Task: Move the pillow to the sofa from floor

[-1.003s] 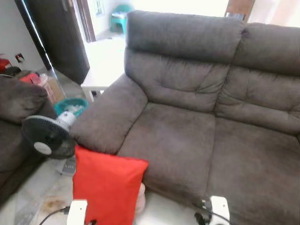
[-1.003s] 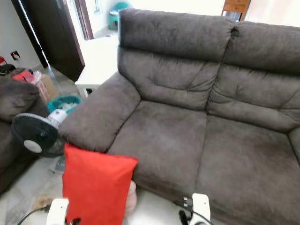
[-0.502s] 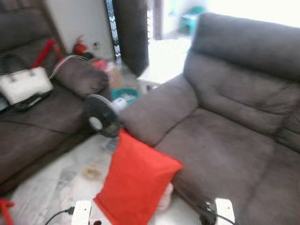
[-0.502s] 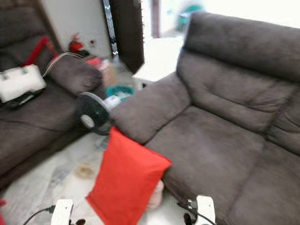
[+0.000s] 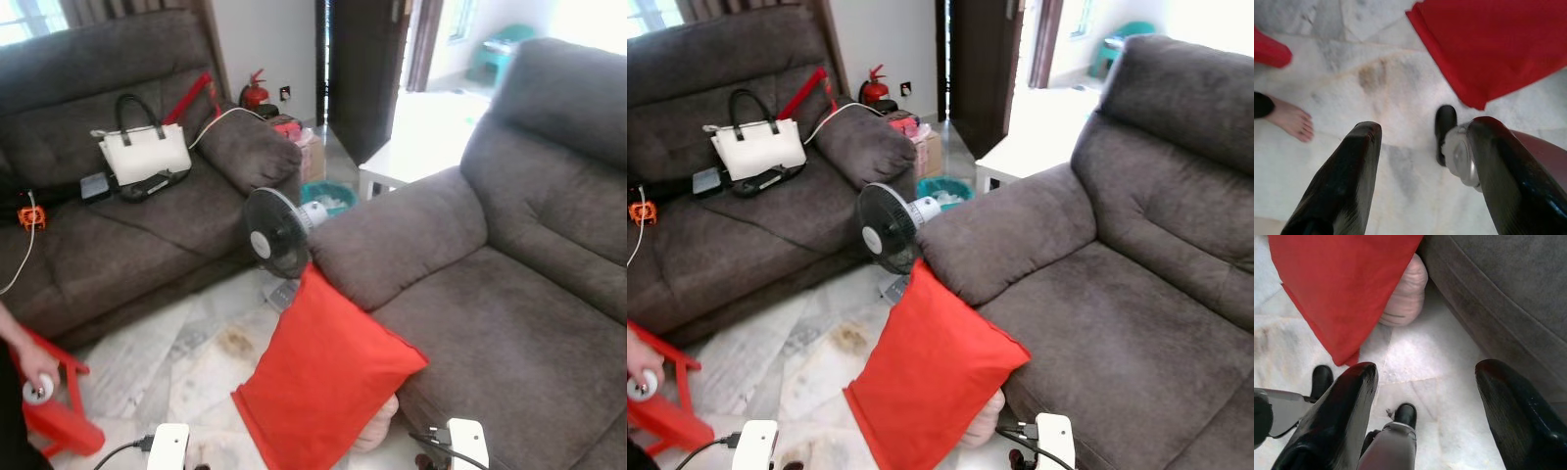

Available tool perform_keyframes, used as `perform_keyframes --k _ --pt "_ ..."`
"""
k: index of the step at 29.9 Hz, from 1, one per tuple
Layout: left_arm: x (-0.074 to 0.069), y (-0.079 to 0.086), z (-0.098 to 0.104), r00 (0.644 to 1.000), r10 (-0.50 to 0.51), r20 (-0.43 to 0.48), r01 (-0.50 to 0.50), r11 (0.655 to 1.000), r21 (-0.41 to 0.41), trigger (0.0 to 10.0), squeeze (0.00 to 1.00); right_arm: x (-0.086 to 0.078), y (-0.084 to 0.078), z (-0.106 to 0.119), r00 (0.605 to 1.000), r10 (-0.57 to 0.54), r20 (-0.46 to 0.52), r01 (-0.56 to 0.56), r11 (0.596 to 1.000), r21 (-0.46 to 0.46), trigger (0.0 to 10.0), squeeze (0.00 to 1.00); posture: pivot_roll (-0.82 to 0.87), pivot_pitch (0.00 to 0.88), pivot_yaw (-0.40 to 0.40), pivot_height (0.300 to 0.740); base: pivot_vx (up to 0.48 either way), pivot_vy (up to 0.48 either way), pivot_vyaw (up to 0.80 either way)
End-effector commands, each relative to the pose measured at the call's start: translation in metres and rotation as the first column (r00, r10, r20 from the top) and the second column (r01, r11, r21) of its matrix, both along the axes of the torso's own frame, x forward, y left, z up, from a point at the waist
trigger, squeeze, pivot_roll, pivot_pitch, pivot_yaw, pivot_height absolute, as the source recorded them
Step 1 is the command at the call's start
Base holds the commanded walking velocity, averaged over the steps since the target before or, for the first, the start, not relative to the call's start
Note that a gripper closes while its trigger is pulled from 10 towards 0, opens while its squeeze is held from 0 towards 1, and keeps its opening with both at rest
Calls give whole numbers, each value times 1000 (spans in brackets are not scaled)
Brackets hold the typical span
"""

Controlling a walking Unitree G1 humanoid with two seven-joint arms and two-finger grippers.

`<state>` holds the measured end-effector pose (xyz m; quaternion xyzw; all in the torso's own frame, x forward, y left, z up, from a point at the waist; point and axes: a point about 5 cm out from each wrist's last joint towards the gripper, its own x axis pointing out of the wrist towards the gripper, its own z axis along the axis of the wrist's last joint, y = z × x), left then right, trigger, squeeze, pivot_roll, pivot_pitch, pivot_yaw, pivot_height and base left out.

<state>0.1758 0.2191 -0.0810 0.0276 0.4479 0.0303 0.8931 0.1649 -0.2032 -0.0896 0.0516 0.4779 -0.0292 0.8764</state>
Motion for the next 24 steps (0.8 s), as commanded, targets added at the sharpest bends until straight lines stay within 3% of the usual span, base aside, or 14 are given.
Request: perform_keyframes --k 1,11,24 --pt "-3 2 -1 1000 3 -10 -3 1000 5 10000 0 4 2 1 1000 8 10 -8 1000 2 10000 0 100 0 -23 740 0 0 800" --pt "-3 2 -1 1000 1 -8 -1 1000 5 10000 0 4 2 1 1000 2 10 -2 1000 3 10000 0 100 0 -23 740 0 0 744" --pt "-2 2 -1 1000 -21 -9 21 1000 16 10000 0 4 3 1 1000 -21 15 21 1000 15 10000 0 99 0 -21 740 0 0 0"
